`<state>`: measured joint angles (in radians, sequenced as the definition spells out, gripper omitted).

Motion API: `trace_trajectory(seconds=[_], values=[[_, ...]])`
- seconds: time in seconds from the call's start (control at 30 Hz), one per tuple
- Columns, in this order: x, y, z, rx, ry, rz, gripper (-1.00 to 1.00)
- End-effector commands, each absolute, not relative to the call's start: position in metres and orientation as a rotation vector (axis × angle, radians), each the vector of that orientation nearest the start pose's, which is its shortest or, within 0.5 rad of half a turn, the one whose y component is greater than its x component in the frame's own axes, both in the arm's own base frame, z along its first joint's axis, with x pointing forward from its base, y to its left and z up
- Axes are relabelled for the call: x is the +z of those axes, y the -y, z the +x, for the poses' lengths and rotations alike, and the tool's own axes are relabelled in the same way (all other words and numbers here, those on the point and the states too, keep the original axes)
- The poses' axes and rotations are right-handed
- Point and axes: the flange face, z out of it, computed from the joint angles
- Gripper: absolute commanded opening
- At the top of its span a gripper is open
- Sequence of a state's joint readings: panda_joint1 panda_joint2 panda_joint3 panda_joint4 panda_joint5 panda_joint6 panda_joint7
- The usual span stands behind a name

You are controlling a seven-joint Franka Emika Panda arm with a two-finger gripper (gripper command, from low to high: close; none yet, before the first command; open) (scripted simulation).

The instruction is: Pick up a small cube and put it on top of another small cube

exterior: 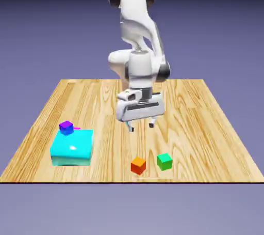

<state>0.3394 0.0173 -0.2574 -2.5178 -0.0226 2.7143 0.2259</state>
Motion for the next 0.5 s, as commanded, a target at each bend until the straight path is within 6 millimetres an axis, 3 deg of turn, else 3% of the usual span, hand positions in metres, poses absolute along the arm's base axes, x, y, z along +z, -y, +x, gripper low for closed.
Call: trace_trajectory(seconds=[0.0,0.27,0.3,0.47], values=[[0.278,-0.042,0.481,-0.228,-0.135,-3.137,0.00],[0.190,-0.051,0.494,0.196,0.338,-3.265,0.00],[0.190,-0.051,0.494,0.196,0.338,-3.265,0.00],[0.121,-0.043,0.489,0.196,0.338,-3.265,0.00]])
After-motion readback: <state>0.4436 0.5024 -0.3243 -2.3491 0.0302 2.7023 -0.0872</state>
